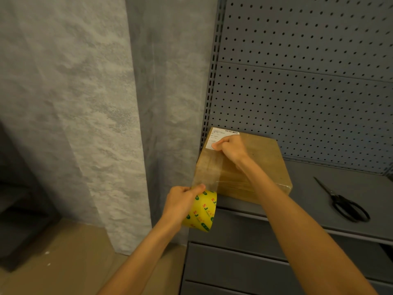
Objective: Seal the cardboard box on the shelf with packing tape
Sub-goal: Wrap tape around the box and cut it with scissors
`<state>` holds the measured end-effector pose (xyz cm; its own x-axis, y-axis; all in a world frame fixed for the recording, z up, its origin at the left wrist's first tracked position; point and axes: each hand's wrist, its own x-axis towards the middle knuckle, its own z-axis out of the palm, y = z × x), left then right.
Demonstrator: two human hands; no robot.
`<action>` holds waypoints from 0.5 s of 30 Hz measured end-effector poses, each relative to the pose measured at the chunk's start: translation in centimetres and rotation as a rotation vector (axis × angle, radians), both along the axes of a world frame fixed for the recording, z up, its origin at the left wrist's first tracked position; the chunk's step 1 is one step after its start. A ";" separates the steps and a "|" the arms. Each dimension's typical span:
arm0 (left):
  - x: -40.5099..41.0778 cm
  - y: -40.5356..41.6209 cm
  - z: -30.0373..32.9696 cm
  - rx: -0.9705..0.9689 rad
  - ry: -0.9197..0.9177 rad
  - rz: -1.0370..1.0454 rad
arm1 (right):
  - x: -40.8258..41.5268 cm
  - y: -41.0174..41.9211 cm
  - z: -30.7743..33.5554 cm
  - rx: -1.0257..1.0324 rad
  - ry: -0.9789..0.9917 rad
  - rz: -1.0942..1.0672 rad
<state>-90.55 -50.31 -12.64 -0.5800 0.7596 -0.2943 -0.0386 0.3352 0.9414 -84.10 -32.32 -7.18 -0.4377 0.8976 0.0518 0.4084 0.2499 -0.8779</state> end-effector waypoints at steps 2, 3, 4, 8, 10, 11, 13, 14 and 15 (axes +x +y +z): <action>0.0 0.0 0.2 0.000 0.008 0.001 | -0.3 0.3 -0.2 0.007 -0.010 -0.006; 0.0 0.0 0.4 0.000 0.007 0.003 | -0.4 0.4 -0.3 0.008 -0.014 -0.009; -0.1 0.0 0.4 0.001 0.000 0.007 | -0.4 0.5 -0.5 0.010 -0.022 -0.013; -0.2 0.0 0.5 0.000 -0.007 0.004 | -0.3 0.3 -0.9 0.047 -0.078 -0.034; -0.2 0.1 0.5 -0.006 -0.005 0.005 | -0.3 0.4 -1.0 0.060 -0.089 -0.031; -0.2 0.0 0.5 -0.009 -0.006 0.006 | -0.2 0.5 -1.0 0.064 -0.091 -0.029; -0.3 0.1 0.5 -0.014 -0.012 0.004 | -0.3 0.5 -1.1 0.071 -0.095 -0.030; -0.3 0.1 0.4 -0.014 -0.012 0.005 | -0.3 0.5 -1.1 0.075 -0.098 -0.029; -0.3 0.0 0.4 -0.015 -0.010 0.006 | -0.4 0.5 -1.2 0.080 -0.099 -0.027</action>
<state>-90.87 -50.27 -12.22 -0.5815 0.7515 -0.3116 -0.0499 0.3493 0.9357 -84.48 -31.81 -8.35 -0.4200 0.9038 0.0820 0.4995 0.3056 -0.8106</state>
